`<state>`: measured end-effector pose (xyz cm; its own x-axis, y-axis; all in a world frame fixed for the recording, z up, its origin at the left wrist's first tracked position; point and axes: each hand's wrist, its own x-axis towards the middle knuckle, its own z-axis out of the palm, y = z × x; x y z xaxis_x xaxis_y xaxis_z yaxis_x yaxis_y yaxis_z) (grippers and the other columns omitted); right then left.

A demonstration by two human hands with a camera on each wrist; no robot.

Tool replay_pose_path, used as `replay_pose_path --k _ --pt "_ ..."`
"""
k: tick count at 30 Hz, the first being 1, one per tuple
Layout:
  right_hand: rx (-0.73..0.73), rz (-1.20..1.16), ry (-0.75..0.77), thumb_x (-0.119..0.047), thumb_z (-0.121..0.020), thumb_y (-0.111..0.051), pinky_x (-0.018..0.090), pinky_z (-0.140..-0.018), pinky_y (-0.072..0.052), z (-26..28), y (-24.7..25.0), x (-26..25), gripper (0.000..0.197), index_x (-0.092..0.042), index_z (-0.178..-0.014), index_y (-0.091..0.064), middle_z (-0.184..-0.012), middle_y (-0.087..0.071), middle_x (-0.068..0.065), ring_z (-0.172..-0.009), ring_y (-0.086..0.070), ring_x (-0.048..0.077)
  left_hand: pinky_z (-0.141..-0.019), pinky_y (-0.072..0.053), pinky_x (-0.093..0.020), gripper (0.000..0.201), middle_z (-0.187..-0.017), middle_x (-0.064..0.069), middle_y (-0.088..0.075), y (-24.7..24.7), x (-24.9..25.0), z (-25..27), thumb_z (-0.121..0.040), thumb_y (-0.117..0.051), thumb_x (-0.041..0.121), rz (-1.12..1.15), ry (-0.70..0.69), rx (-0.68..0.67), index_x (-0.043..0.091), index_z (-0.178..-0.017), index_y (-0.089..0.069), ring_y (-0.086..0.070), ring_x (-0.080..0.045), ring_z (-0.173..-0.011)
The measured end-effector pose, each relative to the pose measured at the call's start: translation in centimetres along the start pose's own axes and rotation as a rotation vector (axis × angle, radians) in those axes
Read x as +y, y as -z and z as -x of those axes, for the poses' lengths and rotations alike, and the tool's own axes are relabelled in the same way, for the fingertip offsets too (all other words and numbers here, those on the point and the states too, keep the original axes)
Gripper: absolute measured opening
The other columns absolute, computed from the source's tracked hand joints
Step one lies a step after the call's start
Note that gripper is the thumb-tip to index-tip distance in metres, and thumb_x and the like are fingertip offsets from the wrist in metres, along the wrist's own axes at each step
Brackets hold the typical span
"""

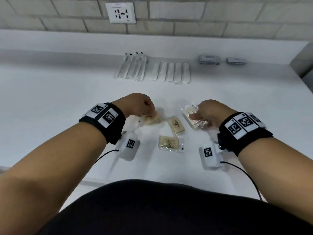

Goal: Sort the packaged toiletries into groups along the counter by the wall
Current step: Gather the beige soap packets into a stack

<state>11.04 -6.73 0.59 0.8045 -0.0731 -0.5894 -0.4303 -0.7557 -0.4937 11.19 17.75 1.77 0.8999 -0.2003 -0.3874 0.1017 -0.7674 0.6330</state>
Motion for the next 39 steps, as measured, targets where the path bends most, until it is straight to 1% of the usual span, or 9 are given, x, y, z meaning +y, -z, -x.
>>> replay_pose_path --k 4,9,12,15,21,29,34,36,39 --pt "-0.006 -0.060 -0.014 -0.023 -0.074 -0.082 0.042 -0.081 -0.056 0.2 -2.5 -2.3 0.034 -0.002 -0.092 -0.062 -0.090 -0.064 0.015 -0.086 -0.064 0.033 -0.063 -0.042 -0.015 0.010 -0.064 0.019 -0.067 -1.7 1.7 2.4 -0.081 -0.069 0.010 -0.064 -0.162 -0.171 0.021 -0.080 -0.069 -0.055 0.006 -0.061" --pt "0.013 0.377 0.026 -0.011 -0.082 -0.065 0.026 -0.060 -0.046 1.0 -5.3 -3.7 0.014 -0.009 -0.071 -0.057 -0.078 -0.065 0.006 -0.076 -0.064 0.023 -0.076 -0.048 -0.030 0.009 -0.087 0.005 -0.069 -4.1 2.9 2.9 -0.083 -0.069 0.021 -0.251 -0.246 -0.197 0.024 -0.079 -0.061 -0.060 -0.015 -0.082" --pt "0.084 0.464 0.034 -0.012 -0.080 -0.060 0.029 -0.063 -0.046 1.0 -5.9 -3.8 0.006 -0.008 -0.082 -0.056 -0.108 -0.062 0.015 -0.091 -0.064 0.028 -0.071 -0.046 -0.029 0.012 -0.078 0.008 -0.061 -4.8 2.9 2.9 -0.082 -0.073 0.024 -0.198 -0.244 -0.141 0.024 -0.081 -0.060 -0.055 -0.012 -0.075" --pt "0.110 0.436 0.070 -0.014 -0.078 -0.063 0.027 -0.060 -0.045 1.0 -5.6 -3.6 0.009 -0.010 -0.077 -0.055 -0.093 -0.065 0.009 -0.083 -0.064 0.027 -0.067 -0.043 -0.026 0.015 -0.082 0.006 -0.063 -5.5 2.8 2.9 -0.078 -0.076 0.024 -0.136 -0.219 -0.114 0.022 -0.086 -0.064 -0.056 -0.012 -0.076" --pt "0.063 0.374 0.140 -0.018 -0.075 -0.075 0.024 -0.053 -0.040 1.7 -4.0 -1.7 0.042 -0.007 -0.108 -0.051 -0.093 -0.064 0.008 -0.081 -0.062 0.023 -0.083 -0.048 -0.033 0.067 -0.108 0.003 -0.051 -7.6 2.0 2.8 -0.063 -0.084 0.041 -0.546 -0.223 -0.168 0.026 -0.121 -0.053 -0.051 -0.018 -0.097" --pt "0.086 0.221 0.211 -0.034 -0.082 -0.072 0.033 -0.080 -0.046 1.1 -2.3 1.8 0.055 -0.011 -0.124 -0.046 -0.115 -0.057 0.004 -0.100 -0.055 0.024 -0.056 -0.038 -0.026 0.043 -0.082 0.006 -0.056 -6.8 2.5 2.1 -0.069 -0.078 0.049 -0.693 -0.160 -0.276 0.020 -0.089 -0.052 -0.052 -0.014 -0.068" --pt "0.011 -0.430 0.309 -0.030 -0.093 -0.059 0.038 -0.072 -0.055 2.6 -0.1 3.2 0.036 -0.005 -0.118 -0.048 -0.104 -0.061 0.013 -0.090 -0.065 0.030 -0.056 -0.035 -0.027 0.039 -0.071 0.002 -0.048 -4.4 3.1 1.1 -0.080 -0.072 0.040 -0.189 -0.156 -0.115 0.018 -0.070 -0.041 -0.044 -0.014 -0.062" --pt "-0.059 -0.687 0.383 -0.018 -0.098 -0.051 0.035 -0.065 -0.054 3.9 0.7 2.6 0.025 -0.005 -0.119 -0.048 -0.099 -0.061 0.011 -0.080 -0.064 0.025 -0.067 -0.053 -0.033 0.022 -0.090 -0.009 -0.061 -4.0 4.2 0.7 -0.088 -0.066 0.028 0.440 -0.191 -0.154 0.011 -0.092 -0.053 -0.059 -0.019 -0.080" --pt "-0.004 -0.832 0.450 -0.010 -0.096 -0.052 0.035 -0.068 -0.053 5.1 1.4 1.2 0.024 -0.007 -0.120 -0.051 -0.096 -0.065 0.010 -0.080 -0.064 0.026 -0.090 -0.051 -0.049 0.041 -0.111 -0.016 -0.062 -5.0 7.1 0.2 -0.096 -0.052 0.037 1.001 -0.252 -0.307 0.007 -0.123 -0.057 -0.061 -0.034 -0.101"
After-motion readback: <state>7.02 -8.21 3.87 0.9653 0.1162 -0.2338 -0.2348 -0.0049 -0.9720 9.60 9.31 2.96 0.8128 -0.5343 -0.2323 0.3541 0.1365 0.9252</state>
